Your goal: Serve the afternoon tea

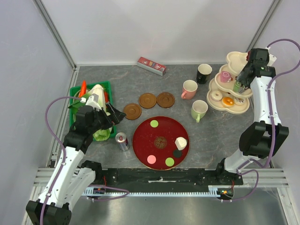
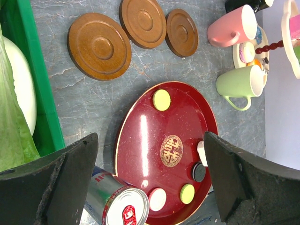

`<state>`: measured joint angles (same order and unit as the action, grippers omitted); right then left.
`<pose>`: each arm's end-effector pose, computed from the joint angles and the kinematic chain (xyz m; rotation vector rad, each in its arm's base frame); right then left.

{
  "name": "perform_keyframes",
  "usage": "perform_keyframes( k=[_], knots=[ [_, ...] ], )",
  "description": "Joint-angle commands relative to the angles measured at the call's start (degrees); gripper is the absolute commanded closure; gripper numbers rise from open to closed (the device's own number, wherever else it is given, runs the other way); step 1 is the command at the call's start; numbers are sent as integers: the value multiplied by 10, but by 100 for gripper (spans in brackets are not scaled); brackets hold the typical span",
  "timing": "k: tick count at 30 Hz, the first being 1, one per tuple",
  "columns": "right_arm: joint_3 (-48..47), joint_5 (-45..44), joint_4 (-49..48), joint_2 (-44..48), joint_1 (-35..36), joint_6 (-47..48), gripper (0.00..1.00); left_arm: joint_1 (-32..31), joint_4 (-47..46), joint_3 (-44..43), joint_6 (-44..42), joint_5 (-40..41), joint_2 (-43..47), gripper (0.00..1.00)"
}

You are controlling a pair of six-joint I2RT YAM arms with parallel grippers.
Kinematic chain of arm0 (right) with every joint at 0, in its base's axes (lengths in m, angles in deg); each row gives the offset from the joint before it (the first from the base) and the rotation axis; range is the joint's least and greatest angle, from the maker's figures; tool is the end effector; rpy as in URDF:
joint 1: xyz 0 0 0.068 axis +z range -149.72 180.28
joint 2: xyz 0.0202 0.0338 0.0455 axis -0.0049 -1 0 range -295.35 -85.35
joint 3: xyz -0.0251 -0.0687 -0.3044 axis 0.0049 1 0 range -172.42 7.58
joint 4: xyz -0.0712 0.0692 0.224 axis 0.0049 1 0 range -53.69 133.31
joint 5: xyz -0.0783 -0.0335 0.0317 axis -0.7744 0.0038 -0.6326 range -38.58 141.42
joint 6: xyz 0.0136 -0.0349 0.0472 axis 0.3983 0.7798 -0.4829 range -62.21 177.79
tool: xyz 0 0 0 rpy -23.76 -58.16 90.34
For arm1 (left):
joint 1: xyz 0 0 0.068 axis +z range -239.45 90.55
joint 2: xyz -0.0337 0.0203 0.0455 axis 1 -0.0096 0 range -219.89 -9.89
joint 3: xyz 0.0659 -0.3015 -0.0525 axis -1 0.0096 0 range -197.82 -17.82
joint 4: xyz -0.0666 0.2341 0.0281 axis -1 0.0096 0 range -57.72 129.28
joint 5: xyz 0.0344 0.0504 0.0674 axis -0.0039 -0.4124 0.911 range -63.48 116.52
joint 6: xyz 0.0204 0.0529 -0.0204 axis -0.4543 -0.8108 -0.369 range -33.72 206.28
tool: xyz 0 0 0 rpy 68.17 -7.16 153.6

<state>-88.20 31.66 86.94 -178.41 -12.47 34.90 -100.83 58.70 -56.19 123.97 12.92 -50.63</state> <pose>0.3266 -0.0893 0.4031 0.8739 2.2009 -0.3297 0.1166 -0.0341 0.3068 -0.3407 2.1226 -0.7595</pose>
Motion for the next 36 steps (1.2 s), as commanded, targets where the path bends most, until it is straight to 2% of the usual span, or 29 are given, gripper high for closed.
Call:
perform_keyframes(
  k=[1,11,19,24,36],
  knots=[
    [-36,-28,-3,25,-3,0,39,-1,-21,-1,10,5,3,1],
    [-23,-32,29,67,-2,-17,40,-1,-21,0,9,4,1,1],
    [78,-13,34,186,-2,-44,40,-1,-18,0,9,4,2,1],
    [98,3,59,241,-3,-38,40,-1,-18,-2,10,2,-3,1],
    [89,196,121,341,-2,-12,41,-1,-18,0,10,4,-7,1]
  ],
)
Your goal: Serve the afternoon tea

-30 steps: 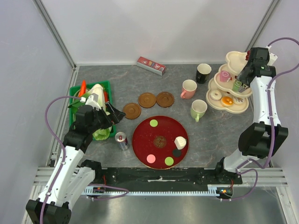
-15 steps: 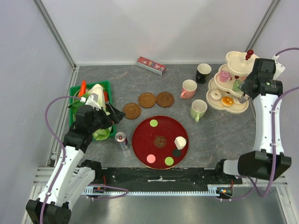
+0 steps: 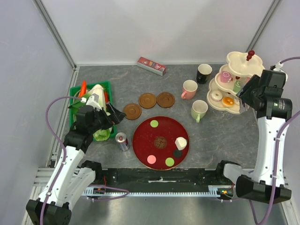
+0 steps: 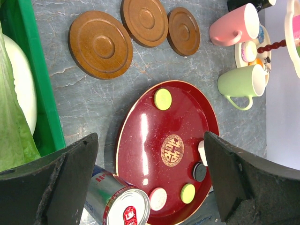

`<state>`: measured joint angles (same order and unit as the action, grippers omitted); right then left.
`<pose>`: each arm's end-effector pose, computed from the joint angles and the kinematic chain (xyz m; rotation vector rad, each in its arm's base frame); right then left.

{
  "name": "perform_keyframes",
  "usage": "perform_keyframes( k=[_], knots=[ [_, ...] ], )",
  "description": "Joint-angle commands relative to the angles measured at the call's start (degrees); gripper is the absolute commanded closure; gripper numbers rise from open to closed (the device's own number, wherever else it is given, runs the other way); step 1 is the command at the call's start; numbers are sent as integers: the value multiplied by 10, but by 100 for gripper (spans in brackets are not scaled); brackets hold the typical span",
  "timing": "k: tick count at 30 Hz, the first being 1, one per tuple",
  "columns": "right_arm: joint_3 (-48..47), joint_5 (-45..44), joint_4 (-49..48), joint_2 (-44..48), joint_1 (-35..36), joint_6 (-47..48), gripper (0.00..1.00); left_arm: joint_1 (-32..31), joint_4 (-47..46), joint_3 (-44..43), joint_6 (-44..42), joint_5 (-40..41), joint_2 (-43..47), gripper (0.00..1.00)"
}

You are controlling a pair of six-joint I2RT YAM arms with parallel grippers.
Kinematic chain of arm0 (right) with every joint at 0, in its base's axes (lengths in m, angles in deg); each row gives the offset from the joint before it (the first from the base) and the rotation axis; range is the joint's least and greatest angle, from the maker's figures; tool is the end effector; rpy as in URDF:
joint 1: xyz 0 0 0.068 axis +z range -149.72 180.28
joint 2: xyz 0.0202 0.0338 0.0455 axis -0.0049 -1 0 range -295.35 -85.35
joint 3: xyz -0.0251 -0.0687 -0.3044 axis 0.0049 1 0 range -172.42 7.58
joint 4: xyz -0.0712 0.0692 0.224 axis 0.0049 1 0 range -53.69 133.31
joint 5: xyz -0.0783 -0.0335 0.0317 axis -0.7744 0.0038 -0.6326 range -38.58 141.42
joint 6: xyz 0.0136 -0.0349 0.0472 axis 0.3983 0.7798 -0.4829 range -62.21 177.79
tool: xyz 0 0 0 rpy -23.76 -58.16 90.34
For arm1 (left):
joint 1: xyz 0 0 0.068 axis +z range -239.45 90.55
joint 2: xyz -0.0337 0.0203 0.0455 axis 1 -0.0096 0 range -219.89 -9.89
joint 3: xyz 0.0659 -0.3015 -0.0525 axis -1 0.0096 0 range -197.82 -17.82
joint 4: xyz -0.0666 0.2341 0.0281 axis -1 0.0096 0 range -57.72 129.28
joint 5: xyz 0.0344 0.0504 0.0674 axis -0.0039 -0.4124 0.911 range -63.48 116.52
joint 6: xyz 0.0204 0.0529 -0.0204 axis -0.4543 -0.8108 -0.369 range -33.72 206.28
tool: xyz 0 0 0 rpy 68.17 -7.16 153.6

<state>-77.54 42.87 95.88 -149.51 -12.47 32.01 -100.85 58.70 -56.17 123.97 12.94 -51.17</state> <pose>0.1644 -0.0439 0.4520 0.8132 2.0829 -0.0441 0.1184 -0.0345 0.3058 -0.3438 2.1322 -0.7570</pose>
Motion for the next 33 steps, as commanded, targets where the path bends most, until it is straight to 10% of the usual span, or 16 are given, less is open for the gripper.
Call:
perform_keyframes(
  k=[1,13,24,33],
  knots=[
    [-25,100,45,63,-2,20,41,-1,-18,-1,9,4,-2,1],
    [64,283,-1,102,88,5,40,-1,-14,-10,8,-7,-25,1],
    [-23,-47,32,-101,640,-49,38,-1,4,-17,5,18,-52,1],
    [-67,-191,239,-210,809,-120,38,-1,7,-9,6,18,-53,1]
  ],
)
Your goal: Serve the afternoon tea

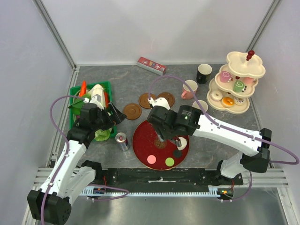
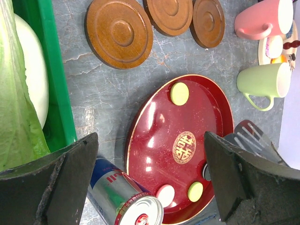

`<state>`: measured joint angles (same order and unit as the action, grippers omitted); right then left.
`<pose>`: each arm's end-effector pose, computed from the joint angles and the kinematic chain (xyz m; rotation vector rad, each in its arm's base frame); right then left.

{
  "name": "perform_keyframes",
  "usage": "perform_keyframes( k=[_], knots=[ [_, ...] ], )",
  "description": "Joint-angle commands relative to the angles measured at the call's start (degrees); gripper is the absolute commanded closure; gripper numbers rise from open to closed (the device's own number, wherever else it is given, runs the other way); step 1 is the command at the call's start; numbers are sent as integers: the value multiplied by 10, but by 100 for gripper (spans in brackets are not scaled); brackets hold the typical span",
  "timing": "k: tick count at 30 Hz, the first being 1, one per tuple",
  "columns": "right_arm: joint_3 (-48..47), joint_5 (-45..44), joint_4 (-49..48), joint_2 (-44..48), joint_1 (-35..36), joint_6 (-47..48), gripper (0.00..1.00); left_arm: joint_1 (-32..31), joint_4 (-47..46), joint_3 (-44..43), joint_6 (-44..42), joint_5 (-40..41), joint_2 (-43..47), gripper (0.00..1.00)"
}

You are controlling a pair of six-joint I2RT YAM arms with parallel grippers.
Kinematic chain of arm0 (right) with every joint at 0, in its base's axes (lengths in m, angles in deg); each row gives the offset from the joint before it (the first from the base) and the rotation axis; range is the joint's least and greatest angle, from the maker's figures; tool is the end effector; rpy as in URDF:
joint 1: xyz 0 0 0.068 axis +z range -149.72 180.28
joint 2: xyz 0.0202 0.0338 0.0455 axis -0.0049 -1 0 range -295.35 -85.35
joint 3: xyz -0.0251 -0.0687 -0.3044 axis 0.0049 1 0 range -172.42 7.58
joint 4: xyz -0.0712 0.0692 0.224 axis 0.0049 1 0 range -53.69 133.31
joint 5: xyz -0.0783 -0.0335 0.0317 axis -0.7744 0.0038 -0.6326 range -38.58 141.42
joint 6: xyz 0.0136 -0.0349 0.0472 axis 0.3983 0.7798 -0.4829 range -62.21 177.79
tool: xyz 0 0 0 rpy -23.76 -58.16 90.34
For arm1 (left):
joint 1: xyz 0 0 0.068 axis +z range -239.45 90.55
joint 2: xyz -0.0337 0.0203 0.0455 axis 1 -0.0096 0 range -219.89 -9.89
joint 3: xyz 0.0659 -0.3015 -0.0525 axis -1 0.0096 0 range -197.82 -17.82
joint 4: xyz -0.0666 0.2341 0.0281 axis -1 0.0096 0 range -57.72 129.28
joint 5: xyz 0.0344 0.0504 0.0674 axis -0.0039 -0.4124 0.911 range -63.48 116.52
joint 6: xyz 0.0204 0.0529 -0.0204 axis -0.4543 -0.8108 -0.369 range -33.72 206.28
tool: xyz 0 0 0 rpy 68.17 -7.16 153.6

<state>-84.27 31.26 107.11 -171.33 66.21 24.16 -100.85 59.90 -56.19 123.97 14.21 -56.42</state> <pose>0.1231 0.2382 0.3961 -0.6225 2.5181 0.1425 0.1342 -0.0367 0.2935 -0.3937 2.2369 -0.7049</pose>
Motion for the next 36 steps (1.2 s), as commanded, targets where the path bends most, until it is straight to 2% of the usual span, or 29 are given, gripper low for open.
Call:
perform_keyframes(
  k=[1,9,17,29,36],
  knots=[
    [12,-65,127,12,24,-43,38,-1,-5,-9,6,5,-1,1],
    [95,-83,127,39,27,-58,36,-2,-5,-4,8,6,-23,1],
    [166,-66,128,57,27,-64,35,-1,-5,-1,7,11,-24,2],
    [186,-9,127,71,27,-30,38,-1,-8,1,9,17,-35,2],
    [198,-13,127,57,27,-17,37,-1,-8,0,8,17,-34,2]
  ],
)
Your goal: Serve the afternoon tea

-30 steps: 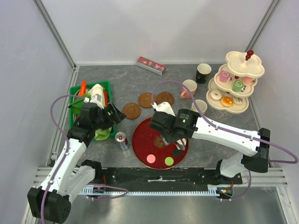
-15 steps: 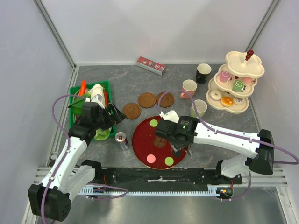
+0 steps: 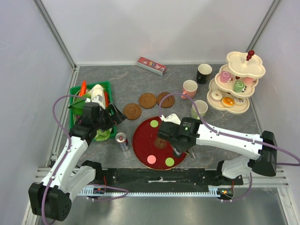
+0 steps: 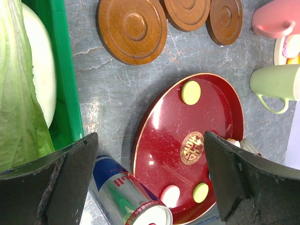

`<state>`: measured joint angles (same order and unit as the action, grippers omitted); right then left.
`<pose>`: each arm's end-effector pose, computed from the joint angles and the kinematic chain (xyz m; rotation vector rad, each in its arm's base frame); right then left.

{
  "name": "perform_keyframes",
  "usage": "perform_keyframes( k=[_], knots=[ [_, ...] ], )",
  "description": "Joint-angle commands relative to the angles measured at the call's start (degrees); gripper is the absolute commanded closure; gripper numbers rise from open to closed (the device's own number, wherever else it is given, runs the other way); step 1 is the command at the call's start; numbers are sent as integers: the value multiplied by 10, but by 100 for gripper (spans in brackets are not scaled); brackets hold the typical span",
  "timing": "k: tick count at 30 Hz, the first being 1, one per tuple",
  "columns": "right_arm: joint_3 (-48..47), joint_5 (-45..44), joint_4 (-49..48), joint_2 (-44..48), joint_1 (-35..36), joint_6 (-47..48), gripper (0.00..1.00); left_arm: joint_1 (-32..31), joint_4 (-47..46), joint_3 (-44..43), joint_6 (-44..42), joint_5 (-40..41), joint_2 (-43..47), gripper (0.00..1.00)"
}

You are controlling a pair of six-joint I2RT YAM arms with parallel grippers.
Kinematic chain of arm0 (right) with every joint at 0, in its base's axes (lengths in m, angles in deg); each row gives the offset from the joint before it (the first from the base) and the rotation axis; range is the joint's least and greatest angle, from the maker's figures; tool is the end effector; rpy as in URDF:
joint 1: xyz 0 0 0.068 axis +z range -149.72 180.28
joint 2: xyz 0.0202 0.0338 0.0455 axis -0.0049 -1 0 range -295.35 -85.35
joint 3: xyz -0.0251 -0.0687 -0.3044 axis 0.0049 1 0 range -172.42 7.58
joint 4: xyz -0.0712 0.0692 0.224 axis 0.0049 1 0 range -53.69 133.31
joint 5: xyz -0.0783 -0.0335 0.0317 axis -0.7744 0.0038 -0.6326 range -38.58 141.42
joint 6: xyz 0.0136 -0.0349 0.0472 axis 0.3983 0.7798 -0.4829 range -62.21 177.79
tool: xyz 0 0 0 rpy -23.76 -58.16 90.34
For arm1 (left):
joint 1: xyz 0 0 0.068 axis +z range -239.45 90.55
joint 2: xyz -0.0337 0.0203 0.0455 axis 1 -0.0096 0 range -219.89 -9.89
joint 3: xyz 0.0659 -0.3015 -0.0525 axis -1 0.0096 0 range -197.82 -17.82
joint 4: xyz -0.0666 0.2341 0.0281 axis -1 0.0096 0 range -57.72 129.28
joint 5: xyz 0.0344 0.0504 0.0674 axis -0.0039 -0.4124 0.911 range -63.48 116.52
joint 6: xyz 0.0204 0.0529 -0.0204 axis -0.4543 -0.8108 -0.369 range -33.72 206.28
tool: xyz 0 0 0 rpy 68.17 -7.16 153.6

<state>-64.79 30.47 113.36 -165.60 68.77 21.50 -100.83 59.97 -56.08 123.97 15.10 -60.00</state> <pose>0.0925 0.1913 0.3276 -0.7518 2.6873 -0.2169 0.1451 -0.0381 0.2849 -0.4239 2.2970 -0.6689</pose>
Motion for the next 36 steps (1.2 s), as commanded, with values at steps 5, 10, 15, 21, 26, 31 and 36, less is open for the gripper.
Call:
perform_keyframes(
  k=[5,10,15,21,26,31,36],
  knots=[
    [11,-14,64,-9,2,13,38,-1,-9,-2,8,8,1,2],
    [-4,-19,64,-5,2,11,50,-1,-9,-3,8,10,-3,2],
    [-21,-31,64,1,2,8,60,-1,-9,-2,8,9,-3,2],
    [-74,-50,64,18,2,-11,63,-1,-8,-4,8,8,1,2],
    [-128,-92,64,29,2,-23,63,-1,-8,-4,8,6,-2,2],
    [-208,-216,64,7,-28,-29,63,-1,-8,-7,7,3,1,2],
    [-291,-333,63,-57,-120,9,63,-1,-7,-7,5,-2,5,2]
  ],
)
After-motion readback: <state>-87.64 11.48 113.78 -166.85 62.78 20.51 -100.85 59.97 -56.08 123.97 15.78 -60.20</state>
